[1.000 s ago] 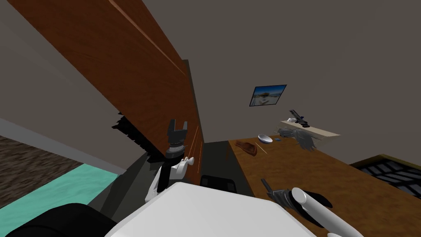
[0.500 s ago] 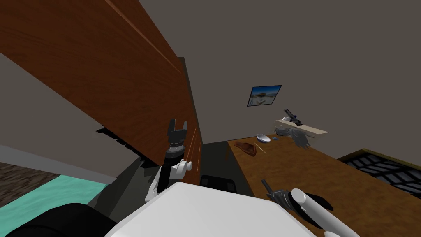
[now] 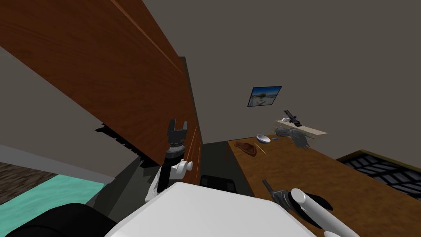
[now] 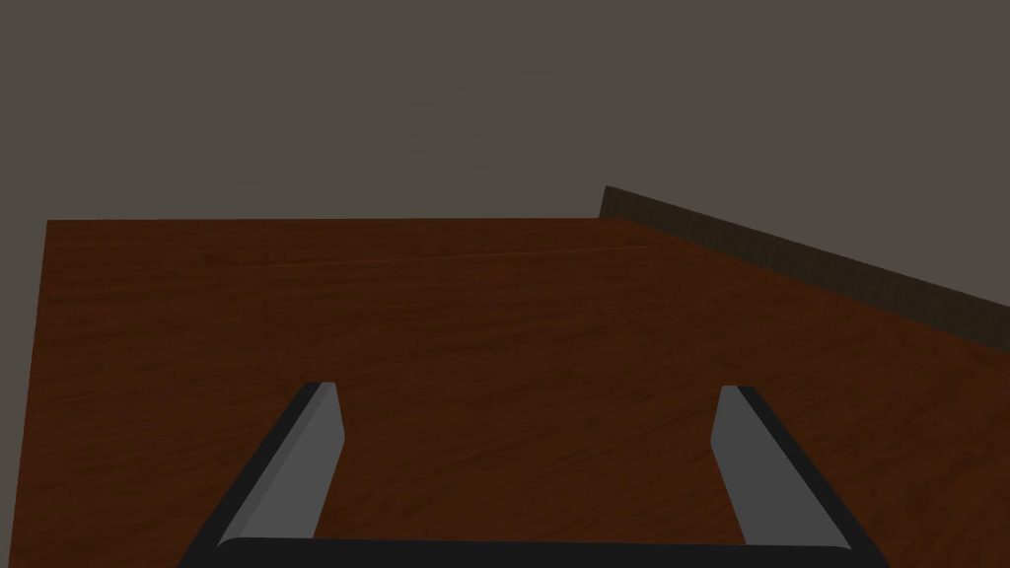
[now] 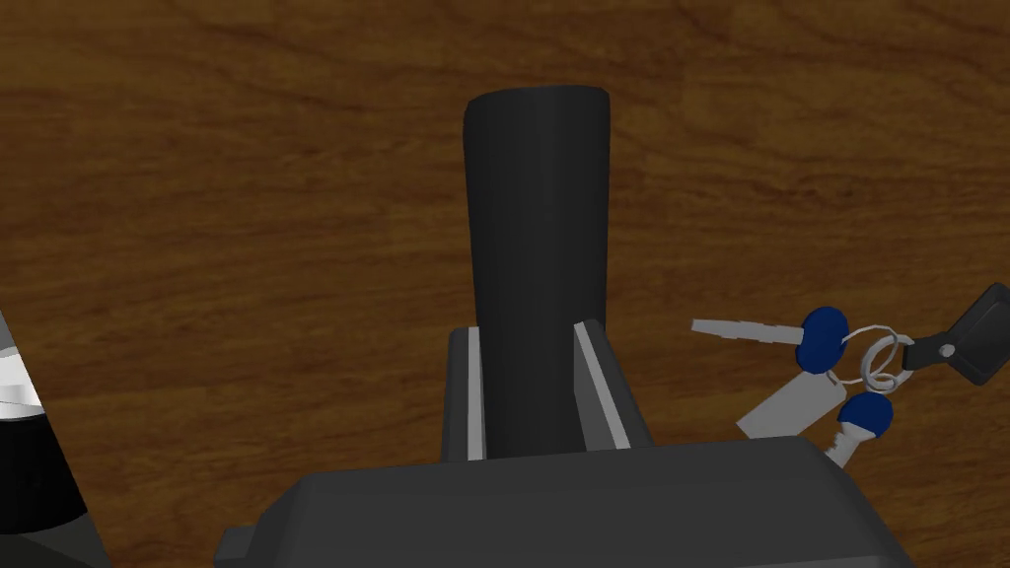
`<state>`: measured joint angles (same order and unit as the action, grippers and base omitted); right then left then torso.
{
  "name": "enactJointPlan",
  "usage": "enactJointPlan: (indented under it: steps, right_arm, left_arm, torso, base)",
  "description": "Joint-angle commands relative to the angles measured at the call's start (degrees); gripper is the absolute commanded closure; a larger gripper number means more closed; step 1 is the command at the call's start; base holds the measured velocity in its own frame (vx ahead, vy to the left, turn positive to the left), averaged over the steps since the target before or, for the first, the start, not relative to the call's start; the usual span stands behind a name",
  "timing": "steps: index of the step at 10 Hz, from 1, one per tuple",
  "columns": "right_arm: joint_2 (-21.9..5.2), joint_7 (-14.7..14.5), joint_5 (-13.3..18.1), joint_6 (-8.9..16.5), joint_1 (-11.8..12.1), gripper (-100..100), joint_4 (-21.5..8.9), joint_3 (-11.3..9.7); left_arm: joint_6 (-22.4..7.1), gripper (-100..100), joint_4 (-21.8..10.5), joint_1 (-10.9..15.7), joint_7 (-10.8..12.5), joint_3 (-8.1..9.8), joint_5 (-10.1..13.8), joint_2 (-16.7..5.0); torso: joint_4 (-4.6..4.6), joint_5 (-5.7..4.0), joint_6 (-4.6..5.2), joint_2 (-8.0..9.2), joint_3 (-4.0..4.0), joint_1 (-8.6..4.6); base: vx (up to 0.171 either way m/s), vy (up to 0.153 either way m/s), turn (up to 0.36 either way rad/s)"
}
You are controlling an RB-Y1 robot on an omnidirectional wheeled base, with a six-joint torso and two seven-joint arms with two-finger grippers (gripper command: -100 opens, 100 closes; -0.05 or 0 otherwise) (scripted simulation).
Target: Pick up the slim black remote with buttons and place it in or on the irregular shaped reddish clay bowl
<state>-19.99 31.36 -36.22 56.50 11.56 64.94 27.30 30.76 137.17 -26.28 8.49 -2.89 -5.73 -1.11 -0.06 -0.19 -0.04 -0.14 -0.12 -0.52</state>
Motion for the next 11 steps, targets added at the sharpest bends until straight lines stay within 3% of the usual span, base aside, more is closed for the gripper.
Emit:
enactJointPlan:
  steps: [1, 2, 10, 11]
  right_arm:
    - [0.0, 0.0, 0.0, 0.0, 0.0, 0, 0.0, 0.0]
    - [-0.52, 2.15, 0.0, 0.21, 0.58, 100, 1.32, -0.8]
    - [-2.85, 13.82, -0.33, 1.85, 3.78, 100, 8.42, -5.47]
    - [-2.68, 12.72, -0.32, 1.72, 3.59, 100, 7.91, -5.07]
  left_arm:
    - [0.0, 0, 0.0, 0.0, 0.0, 0.0, 0.0, 0.0]
    - [0.0, 0, 0.0, 0.0, 0.0, 0.0, 0.0, 0.0]
    - [0.0, 0, 0.0, 0.01, 0.0, 0.0, 0.0, 0.0]
    - [0.0, 0, 0.0, 0.01, 0.0, 0.0, 0.0, 0.0]
  torso:
    - [0.0, 0.0, 0.0, 0.0, 0.0, 0.0]
    - [0.0, 0.0, 0.0, 0.0, 0.0, 0.0]
    - [0.07, 0.02, 0.0, 0.23, 0.14, -0.05]
    - [0.07, 0.02, 0.0, 0.23, 0.14, -0.05]
  base:
    - [0.0, 0.0, 0.0]
    - [-0.039, -0.015, 0.154]
    - [-0.064, -0.023, 0.105]
    - [-0.024, -0.009, 0.022]
